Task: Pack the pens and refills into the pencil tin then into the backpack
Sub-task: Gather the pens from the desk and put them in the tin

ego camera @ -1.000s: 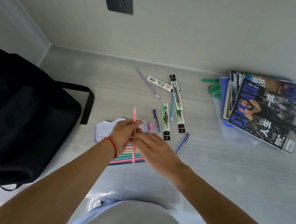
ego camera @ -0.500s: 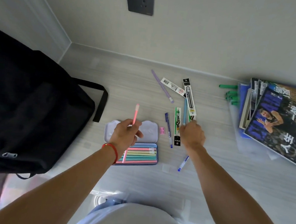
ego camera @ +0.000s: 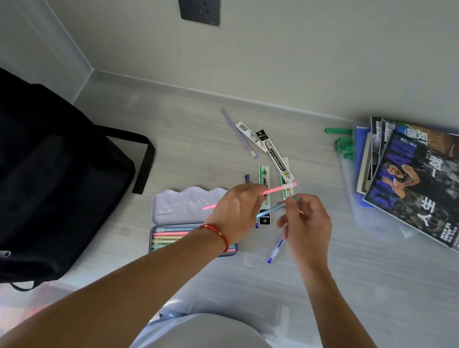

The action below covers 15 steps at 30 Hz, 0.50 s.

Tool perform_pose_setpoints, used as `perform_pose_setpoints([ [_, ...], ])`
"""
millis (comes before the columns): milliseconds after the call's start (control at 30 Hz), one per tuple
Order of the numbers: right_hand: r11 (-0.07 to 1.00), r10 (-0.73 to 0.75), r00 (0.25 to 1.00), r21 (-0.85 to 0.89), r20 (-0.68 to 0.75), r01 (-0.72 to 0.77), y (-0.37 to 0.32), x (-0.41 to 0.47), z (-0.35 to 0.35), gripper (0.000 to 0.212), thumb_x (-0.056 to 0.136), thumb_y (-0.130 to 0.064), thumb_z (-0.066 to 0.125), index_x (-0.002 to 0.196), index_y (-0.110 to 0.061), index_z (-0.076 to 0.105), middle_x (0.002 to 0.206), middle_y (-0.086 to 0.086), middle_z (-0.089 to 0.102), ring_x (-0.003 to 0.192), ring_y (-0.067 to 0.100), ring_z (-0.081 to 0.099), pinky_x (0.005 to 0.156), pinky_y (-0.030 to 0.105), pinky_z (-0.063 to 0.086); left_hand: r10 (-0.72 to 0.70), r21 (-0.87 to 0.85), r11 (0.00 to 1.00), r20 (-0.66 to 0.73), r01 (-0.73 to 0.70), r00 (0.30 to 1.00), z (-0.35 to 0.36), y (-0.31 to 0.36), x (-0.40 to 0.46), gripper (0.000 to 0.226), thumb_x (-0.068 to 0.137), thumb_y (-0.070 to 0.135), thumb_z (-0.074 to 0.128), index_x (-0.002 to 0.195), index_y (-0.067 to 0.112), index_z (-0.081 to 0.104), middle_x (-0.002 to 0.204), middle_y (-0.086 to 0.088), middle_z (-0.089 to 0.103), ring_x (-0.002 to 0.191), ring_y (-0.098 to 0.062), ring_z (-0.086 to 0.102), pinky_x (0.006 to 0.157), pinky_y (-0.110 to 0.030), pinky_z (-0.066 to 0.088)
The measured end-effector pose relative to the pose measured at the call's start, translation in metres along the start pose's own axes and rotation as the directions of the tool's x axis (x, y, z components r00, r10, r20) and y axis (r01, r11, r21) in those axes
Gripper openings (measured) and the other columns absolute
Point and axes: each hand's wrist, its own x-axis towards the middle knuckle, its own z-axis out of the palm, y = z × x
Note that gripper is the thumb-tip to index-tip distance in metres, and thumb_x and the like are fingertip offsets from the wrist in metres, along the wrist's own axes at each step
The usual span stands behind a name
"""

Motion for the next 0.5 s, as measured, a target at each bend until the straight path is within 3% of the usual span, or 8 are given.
perform_pose_setpoints([
  [100,0.985,0.07,0.994,0.151,0.089,-0.083,-0.008,0.021,0.019,0.012,0.095,-0.018,0.069,0.092,-0.007,0.066,0.07,0.013,0.074,0.053,0.026,0.07,0.047,0.03,0.055,-0.206,-0.112,0.969,0.107,0.218,0.973,-0.002,-0.003,-0.004,0.02,0.102,0.021,0.043,0.096,0.009,0.058,0.073,-0.014,0.066,0.067,-0.038,0.06,0.064,-0.046,0.052],
  [200,0.987,0.082,0.956,0.11,0.283,-0.117,-0.012,0.044,0.049,0.017,0.094,-0.022,0.07,0.09,-0.006,0.067,0.071,0.011,0.075,0.055,0.026,0.072,0.051,0.033,0.058,-0.397,-0.307,0.852,0.148,0.424,0.906,-0.01,-0.017,-0.01,0.021,0.101,0.021,0.041,0.091,0.011,0.056,0.069,-0.01,0.059,0.061,-0.03,0.054,0.063,-0.047,0.052],
  [267,0.992,0.124,0.941,-0.004,0.316,-0.129,-0.009,0.066,0.07,0.024,0.096,-0.028,0.067,0.09,-0.004,0.069,0.073,0.01,0.074,0.053,0.025,0.07,0.051,0.041,0.059,-0.538,-0.388,0.748,0.12,0.538,0.835,-0.018,-0.033,-0.013,0.024,0.102,0.023,0.041,0.1,0.008,0.06,0.069,-0.009,0.051,0.063,-0.029,0.046,0.063,-0.043,0.046],
  [333,0.976,0.124,0.97,-0.2,0.211,-0.082,-0.003,0.093,0.088,0.023,0.097,-0.022,0.062,0.09,-0.002,0.07,0.077,0.011,0.073,0.059,0.025,0.071,0.064,0.052,0.061,-0.645,-0.497,0.619,0.12,0.608,0.755,-0.027,-0.049,-0.02,0.025,0.103,0.02,0.041,0.102,0.007,0.062,0.068,-0.007,0.049,0.058,-0.024,0.044,0.06,-0.039,0.043],
  [433,0.853,0.045,0.978,-0.518,0.205,0.069,0.009,0.132,0.11,0.022,0.095,-0.019,0.06,0.106,-0.003,0.069,0.102,0.02,0.073,0.095,0.038,0.069,0.087,0.045,0.055,-0.716,-0.584,0.493,0.148,0.645,0.682,-0.039,-0.067,-0.037,0.024,0.103,0.018,0.043,0.094,0.011,0.065,0.069,-0.004,0.059,0.053,-0.017,0.052,0.057,-0.035,0.053],
  [500,0.743,0.082,0.958,-0.658,0.273,0.123,0.02,0.148,0.125,0.031,0.096,-0.022,0.057,0.116,0.0,0.064,0.119,0.026,0.064,0.108,0.04,0.062,0.09,0.041,0.05,-0.737,-0.649,0.426,0.155,0.63,0.657,-0.043,-0.076,-0.049,0.025,0.102,0.019,0.046,0.088,0.016,0.066,0.067,-0.003,0.067,0.055,-0.018,0.06,0.058,-0.034,0.057],
])
